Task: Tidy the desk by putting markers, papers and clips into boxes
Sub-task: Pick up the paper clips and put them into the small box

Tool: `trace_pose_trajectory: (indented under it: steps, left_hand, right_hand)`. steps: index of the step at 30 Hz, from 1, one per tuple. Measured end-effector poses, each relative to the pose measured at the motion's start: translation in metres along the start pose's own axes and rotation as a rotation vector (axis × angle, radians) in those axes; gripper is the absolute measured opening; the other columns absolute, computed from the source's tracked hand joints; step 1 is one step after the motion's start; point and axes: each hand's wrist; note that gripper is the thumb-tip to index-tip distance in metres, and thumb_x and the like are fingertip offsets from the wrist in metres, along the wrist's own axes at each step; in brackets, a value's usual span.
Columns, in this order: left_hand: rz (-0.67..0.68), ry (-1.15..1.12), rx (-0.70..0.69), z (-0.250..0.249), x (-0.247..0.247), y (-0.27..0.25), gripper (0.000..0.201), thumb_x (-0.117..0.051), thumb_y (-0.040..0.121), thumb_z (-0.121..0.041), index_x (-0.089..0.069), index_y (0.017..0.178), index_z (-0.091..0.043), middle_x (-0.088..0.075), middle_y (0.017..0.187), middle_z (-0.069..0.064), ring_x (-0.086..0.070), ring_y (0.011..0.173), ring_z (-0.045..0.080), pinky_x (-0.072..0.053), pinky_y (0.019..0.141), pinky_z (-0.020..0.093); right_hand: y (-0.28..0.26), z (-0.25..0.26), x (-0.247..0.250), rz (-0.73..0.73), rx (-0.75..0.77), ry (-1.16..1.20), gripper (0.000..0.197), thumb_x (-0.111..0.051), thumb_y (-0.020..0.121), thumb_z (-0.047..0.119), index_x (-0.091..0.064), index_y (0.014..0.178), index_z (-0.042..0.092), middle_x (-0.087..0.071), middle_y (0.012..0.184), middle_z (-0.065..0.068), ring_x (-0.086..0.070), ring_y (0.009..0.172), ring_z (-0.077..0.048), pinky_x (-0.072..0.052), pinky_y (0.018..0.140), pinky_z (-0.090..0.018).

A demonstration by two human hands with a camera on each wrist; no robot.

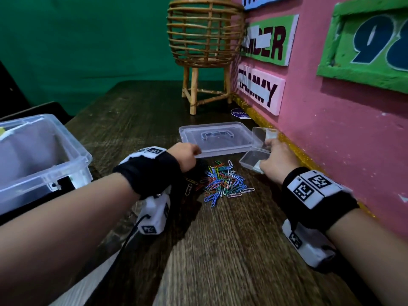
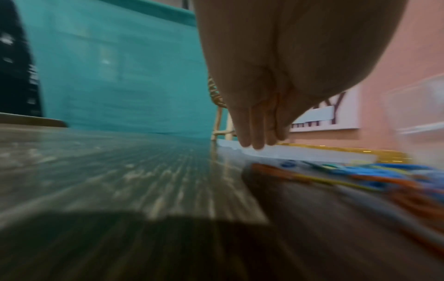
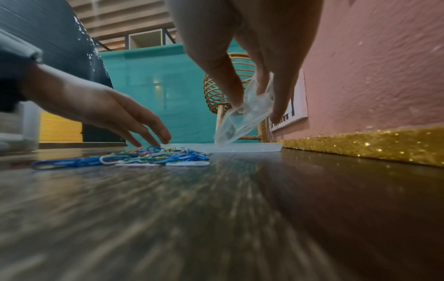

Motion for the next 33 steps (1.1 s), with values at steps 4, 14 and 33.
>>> trace_pose_trajectory:
  steps: [4, 14, 33]
  left_hand:
    - [0.079, 0.102, 0.074, 0.011, 0.001, 0.016, 0.04, -0.035, 0.098, -0.02, -0.044, 0.136, -0.013, -0.045, 0.143, 0.015, -0.044, 0.13, 0.03, -0.035, 0.105, 0.032]
    - [0.201, 0.049, -0.146, -0.016, -0.021, -0.012, 0.059, -0.034, 0.098, -0.043, -0.022, 0.147, -0.013, -0.025, 0.155, 0.008, -0.029, 0.142, 0.022, -0.022, 0.116, 0.03]
    - [0.186, 0.034, -0.494, -0.043, -0.019, -0.008, 0.047, -0.055, 0.088, -0.042, -0.048, 0.132, -0.025, -0.047, 0.137, 0.001, -0.045, 0.125, 0.018, -0.034, 0.103, 0.027]
  right_hand:
    - [-0.003, 0.001, 0.002, 0.015, -0.005, -0.033, 0.056, -0.059, 0.08, 0.004, -0.041, 0.134, 0.01, -0.044, 0.137, -0.014, -0.046, 0.123, -0.027, -0.038, 0.1, -0.031]
    - [-0.002, 0.0, 0.003, 0.017, -0.088, -0.043, 0.06, -0.06, 0.082, 0.008, -0.034, 0.137, 0.004, -0.039, 0.139, -0.018, -0.043, 0.126, -0.032, -0.038, 0.099, -0.033]
    - [0.003, 0.002, 0.004, -0.035, -0.139, 0.04, 0.061, -0.057, 0.082, 0.003, -0.032, 0.137, 0.002, -0.036, 0.141, -0.02, -0.038, 0.13, -0.034, -0.035, 0.104, -0.036]
Point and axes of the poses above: each hand's wrist, its own y-axis towards the middle knuckle, its own x-axis out of the back of the hand, z = x × y
